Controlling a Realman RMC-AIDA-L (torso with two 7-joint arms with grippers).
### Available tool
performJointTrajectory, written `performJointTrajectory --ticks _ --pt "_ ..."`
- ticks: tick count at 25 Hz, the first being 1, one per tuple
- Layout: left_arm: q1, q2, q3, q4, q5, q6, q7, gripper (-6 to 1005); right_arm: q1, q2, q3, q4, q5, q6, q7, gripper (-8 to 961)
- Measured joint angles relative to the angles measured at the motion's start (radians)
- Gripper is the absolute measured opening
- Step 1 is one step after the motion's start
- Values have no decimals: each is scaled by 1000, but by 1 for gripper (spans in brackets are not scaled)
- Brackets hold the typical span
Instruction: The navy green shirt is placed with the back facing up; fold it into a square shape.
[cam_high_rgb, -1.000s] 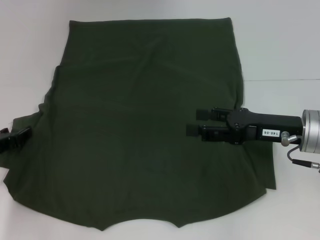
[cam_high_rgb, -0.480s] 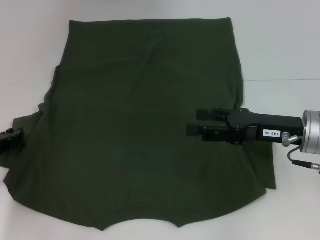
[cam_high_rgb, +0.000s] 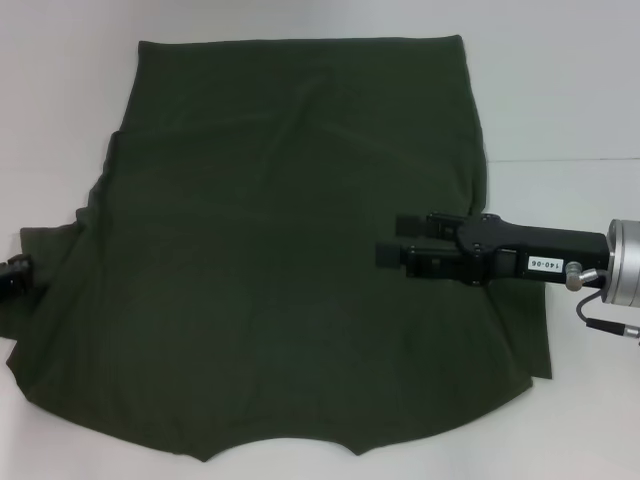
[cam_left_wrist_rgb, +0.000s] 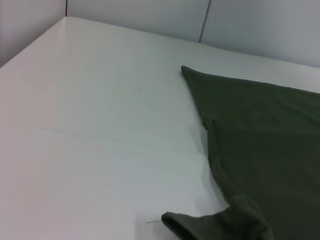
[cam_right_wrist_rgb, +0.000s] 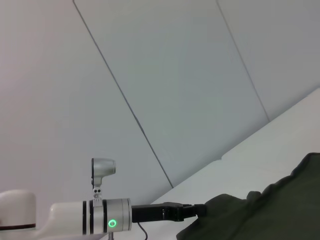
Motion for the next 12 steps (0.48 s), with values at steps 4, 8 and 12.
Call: performJointTrajectory --ticks 4,8,12 --pt "0 6 -5 5 0 -2 3 15 0 2 2 0 0 0 0 878" --pt "0 8 -6 22 0 -22 4 16 1 5 2 0 0 2 -1 878" --pt "-2 12 -6 30 0 -30 4 16 3 6 2 0 0 6 -1 878"
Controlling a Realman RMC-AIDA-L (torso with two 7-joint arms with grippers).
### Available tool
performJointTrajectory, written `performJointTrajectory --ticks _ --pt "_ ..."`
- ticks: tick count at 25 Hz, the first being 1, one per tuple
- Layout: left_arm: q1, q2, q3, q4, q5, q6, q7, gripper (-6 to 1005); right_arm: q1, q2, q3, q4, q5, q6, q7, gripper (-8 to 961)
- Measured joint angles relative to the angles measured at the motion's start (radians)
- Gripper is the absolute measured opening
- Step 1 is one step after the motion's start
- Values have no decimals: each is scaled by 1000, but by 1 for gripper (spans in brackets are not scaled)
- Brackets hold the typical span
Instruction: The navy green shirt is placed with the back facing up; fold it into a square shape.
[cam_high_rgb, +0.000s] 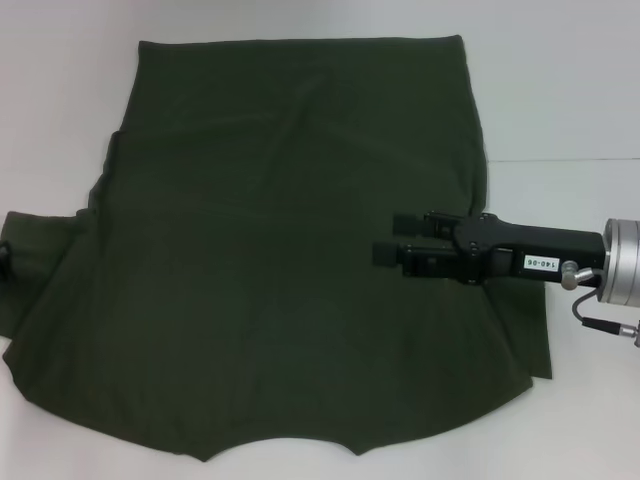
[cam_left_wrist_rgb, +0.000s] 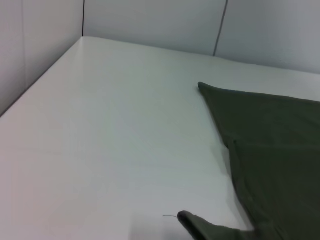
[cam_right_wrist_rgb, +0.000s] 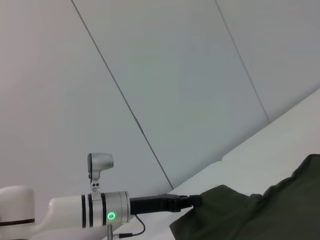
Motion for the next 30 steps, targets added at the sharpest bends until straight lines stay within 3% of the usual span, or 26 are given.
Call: performJointTrajectory --ticks 30 --pt "-12 16 -4 73 0 -39 15 15 7 12 -3 12 0 25 -9 875"
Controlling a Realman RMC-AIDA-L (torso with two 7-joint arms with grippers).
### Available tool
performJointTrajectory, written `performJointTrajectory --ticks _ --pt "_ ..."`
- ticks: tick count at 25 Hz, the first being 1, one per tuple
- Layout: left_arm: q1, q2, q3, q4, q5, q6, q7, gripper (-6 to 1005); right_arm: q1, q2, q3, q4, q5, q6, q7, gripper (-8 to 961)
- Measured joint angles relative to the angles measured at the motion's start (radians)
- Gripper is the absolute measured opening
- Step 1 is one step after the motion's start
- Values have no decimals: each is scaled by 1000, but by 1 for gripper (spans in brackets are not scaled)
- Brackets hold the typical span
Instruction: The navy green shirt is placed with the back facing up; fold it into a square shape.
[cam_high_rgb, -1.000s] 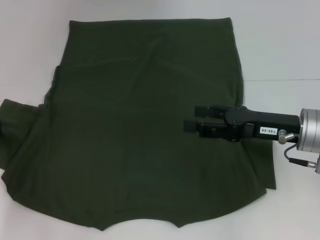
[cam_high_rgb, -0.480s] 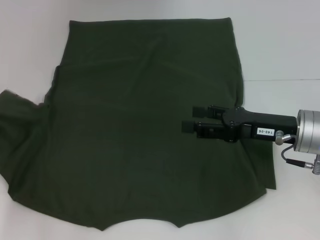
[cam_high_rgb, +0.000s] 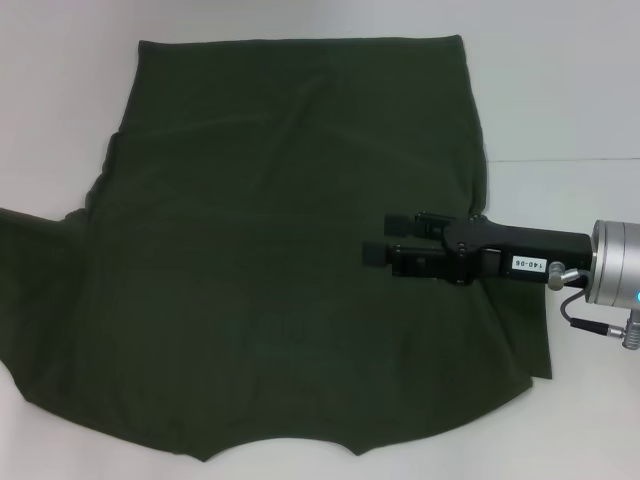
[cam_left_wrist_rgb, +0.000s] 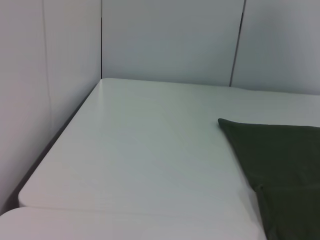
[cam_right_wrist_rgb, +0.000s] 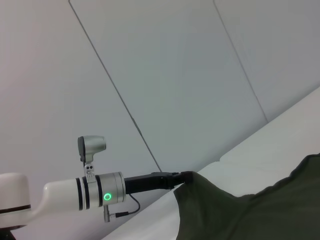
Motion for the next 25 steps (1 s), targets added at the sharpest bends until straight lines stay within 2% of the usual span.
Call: performJointTrajectory --ticks 6,11,18,25 --pt "4 -20 10 21 0 63 -14 28 0 0 2 0 0 1 -1 875" --pt "28 -42 5 54 -4 234 -52 48 -3 0 3 0 0 2 -1 875" --pt "40 -45 -1 64 -13 418 -110 76 -8 0 8 0 0 7 0 874" --pt "26 -64 0 63 -14 455 -113 103 -10 0 15 0 0 10 -2 874"
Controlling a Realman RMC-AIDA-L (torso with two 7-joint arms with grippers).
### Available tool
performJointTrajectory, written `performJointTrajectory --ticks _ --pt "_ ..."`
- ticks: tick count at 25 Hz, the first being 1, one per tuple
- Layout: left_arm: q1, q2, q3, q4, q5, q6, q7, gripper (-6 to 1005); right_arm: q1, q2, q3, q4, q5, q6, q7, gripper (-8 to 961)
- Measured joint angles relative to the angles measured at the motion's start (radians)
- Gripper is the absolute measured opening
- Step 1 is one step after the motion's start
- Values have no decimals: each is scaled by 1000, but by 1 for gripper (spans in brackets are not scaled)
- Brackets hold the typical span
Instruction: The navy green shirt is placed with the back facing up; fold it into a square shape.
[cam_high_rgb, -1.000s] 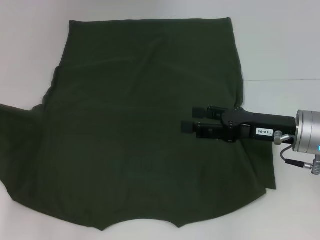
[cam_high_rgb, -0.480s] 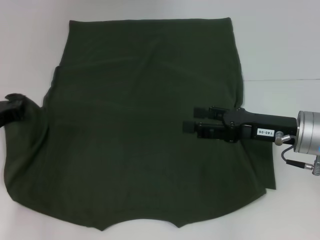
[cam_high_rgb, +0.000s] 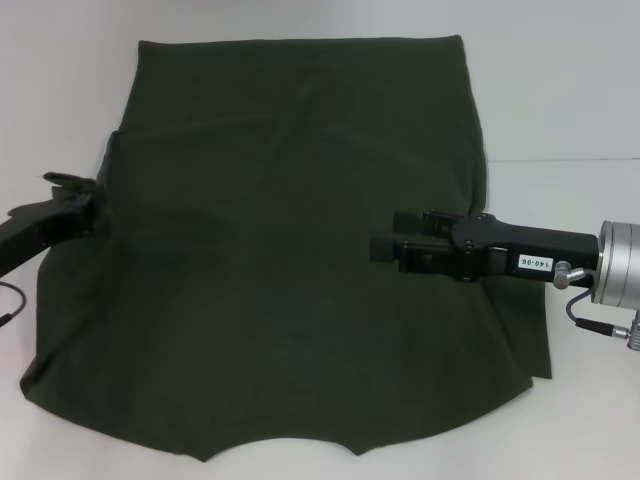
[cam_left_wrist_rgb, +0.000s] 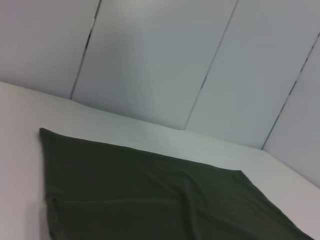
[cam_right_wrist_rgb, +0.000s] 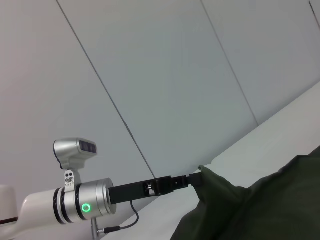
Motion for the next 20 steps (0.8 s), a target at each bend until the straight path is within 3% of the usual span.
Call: performJointTrajectory --ticks 8,16,20 --pt "-18 -44 13 -14 0 4 3 135 5 0 0 0 0 14 0 873" --pt "-39 -49 48 -77 0 61 10 167 6 -9 0 0 13 11 9 872" --pt "-37 -46 45 -80 0 99 10 300 0 -18 0 0 37 4 10 872"
